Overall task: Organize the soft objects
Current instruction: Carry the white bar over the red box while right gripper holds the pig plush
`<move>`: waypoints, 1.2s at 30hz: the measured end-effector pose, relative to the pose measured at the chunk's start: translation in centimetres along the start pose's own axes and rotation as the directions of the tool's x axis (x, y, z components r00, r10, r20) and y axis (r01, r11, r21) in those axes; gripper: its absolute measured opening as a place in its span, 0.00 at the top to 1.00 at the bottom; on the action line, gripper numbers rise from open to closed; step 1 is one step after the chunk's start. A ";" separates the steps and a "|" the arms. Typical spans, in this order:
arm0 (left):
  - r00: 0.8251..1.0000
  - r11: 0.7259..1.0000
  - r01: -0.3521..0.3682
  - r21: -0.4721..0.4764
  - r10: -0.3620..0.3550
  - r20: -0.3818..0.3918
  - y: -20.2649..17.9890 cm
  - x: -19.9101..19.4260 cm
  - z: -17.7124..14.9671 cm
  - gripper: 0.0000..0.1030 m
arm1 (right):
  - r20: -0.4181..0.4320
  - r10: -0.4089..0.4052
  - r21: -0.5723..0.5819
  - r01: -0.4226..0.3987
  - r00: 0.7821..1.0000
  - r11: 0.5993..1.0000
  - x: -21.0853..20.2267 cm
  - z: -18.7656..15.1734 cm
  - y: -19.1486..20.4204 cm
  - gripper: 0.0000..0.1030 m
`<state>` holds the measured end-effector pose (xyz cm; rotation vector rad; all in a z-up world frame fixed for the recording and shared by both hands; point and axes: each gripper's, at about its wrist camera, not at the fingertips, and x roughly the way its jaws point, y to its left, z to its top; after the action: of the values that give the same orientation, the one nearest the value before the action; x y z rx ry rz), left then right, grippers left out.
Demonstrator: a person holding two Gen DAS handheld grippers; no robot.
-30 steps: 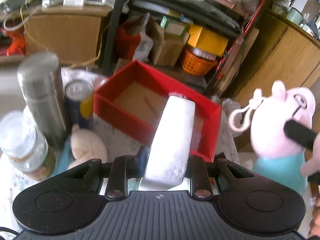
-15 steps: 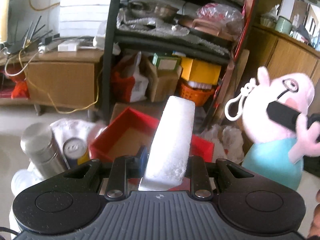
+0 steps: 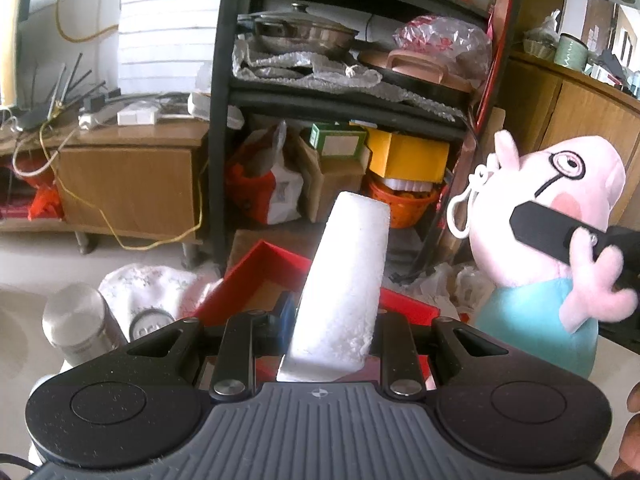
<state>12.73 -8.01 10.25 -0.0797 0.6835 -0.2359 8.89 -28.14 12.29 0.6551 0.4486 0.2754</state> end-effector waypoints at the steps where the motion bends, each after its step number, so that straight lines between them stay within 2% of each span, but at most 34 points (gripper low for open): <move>1: 1.000 1.000 -0.004 0.003 0.004 0.005 0.0 0.0 0.1 0.76 | 0.001 -0.002 0.001 0.002 1.000 1.000 0.1 0.0 0.0 0.62; 23: 0.999 1.000 -0.014 -0.003 0.014 0.030 -0.1 1.9 2.2 0.76 | 0.034 -0.020 -0.005 0.020 0.999 1.000 1.5 0.8 -0.3 0.62; 36: 0.999 0.999 -0.034 -0.001 0.034 0.005 0.0 5.0 2.8 0.75 | 0.006 -0.071 -0.018 0.071 0.997 0.997 4.1 1.5 -1.7 0.62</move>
<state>18.26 -9.23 9.34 -0.0699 0.6795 -0.2024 13.41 -28.63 11.01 0.6203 0.4625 0.2102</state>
